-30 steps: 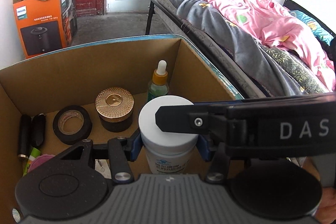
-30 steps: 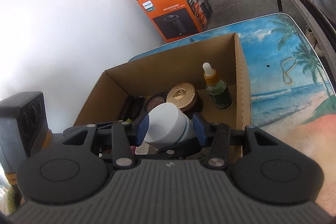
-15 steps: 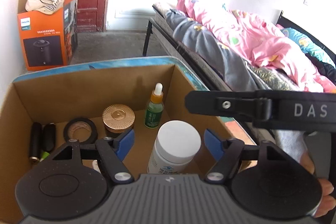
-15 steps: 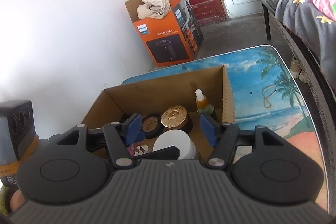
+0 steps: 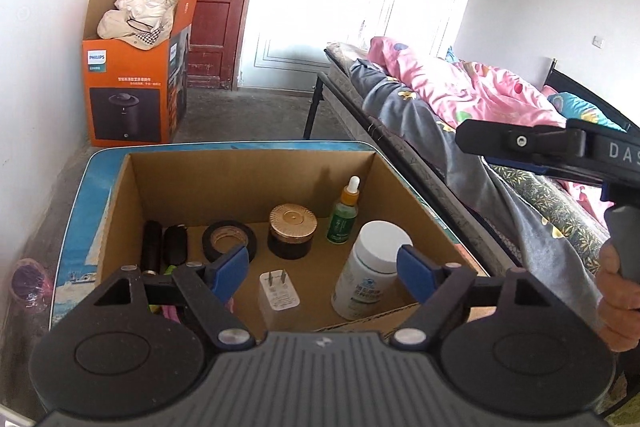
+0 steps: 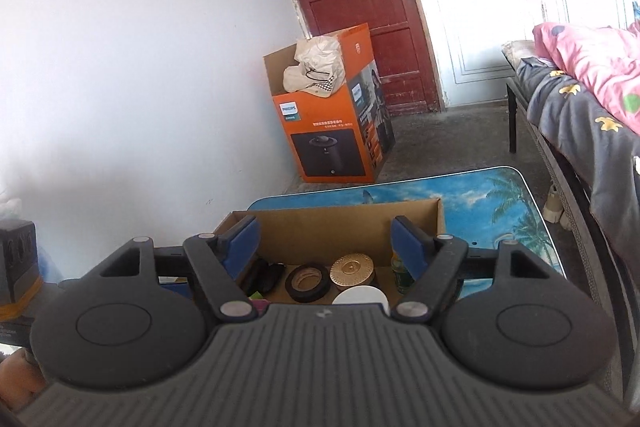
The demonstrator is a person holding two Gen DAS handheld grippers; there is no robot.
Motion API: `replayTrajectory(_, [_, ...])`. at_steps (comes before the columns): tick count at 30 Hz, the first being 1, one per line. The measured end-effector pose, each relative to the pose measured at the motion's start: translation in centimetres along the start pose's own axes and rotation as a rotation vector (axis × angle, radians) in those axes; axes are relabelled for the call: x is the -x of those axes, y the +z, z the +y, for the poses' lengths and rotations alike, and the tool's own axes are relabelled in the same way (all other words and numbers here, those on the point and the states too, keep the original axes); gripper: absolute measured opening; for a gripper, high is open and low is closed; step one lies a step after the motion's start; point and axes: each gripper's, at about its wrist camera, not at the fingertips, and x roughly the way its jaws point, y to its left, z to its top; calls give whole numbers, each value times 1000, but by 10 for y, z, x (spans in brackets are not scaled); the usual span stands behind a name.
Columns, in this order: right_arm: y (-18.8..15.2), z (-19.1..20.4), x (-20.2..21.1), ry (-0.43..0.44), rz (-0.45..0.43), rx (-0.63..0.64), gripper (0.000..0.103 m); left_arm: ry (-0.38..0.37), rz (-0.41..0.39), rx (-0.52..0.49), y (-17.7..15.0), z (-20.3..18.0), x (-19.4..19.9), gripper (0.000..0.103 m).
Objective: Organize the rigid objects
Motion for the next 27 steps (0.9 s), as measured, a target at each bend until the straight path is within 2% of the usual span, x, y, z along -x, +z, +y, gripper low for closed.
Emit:
replayTrajectory(4, [6,15,-14,4,53,33,78,0,-2,9,-5,9,5,82])
replayTrajectory(7, [9,15,-31,91,108,-53,79,11,-13,8,-7,12,9,82])
replayTrajectory(9, [10,18,-42,100,137,-64,69,21,-23,6,-10,17,13,82])
replayTrajectory(12, [9,29,-62,109,193,-36,60,36,-37,16,-11,26,21,82])
replayTrajectory(16, [12,45,-101,130,332,-1,57,65,-57,28,-12,40,34,83])
replayTrajectory(19, [13,61,-137,96,448,82,54,98,-80,26,-14,51,46,89])
replayTrajectory(23, [9,77,-181,54,603,169,48,148,-82,50,-19,69,57,93])
replayTrajectory(27, [-3,87,-217,-5,738,280,48,196,-96,84,-26,88,69,96])
